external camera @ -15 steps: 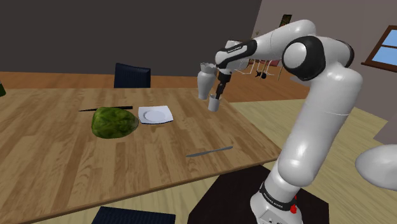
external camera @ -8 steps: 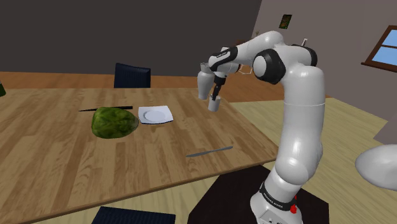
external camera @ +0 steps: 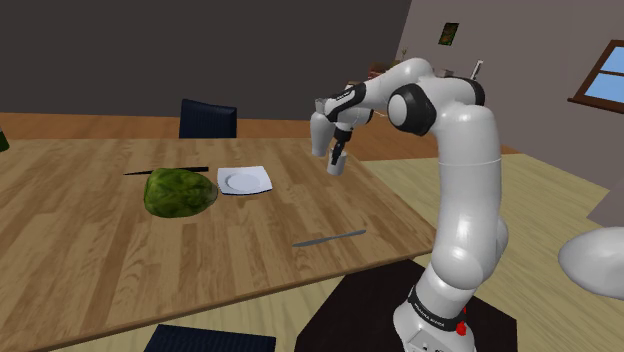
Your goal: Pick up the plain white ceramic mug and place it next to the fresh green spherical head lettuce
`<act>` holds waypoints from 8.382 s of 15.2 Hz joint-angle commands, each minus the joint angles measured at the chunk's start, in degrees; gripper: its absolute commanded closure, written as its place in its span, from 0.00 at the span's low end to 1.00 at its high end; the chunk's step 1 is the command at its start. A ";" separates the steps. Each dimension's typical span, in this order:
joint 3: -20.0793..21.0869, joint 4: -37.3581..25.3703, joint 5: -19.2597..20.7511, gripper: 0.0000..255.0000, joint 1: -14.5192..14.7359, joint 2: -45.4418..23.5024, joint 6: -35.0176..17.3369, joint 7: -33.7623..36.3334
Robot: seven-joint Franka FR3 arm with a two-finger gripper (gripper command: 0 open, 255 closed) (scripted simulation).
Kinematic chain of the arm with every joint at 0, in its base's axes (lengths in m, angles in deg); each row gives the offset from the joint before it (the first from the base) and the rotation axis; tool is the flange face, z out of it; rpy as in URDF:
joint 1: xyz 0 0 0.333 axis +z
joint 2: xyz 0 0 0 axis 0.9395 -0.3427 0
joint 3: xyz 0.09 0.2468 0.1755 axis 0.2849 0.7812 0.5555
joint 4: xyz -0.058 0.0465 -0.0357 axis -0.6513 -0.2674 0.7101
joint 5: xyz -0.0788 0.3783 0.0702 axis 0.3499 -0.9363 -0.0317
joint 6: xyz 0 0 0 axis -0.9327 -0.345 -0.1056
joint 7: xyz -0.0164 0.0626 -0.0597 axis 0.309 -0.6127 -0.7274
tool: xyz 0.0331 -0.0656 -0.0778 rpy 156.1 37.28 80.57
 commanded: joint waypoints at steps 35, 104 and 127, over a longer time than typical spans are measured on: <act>-1.44 -7.17 2.96 1.00 0.56 4.40 11.00 2.22; 23.93 -5.58 16.85 1.00 34.59 21.18 23.31 64.43; 29.14 -17.25 18.43 1.00 42.89 6.60 20.83 78.17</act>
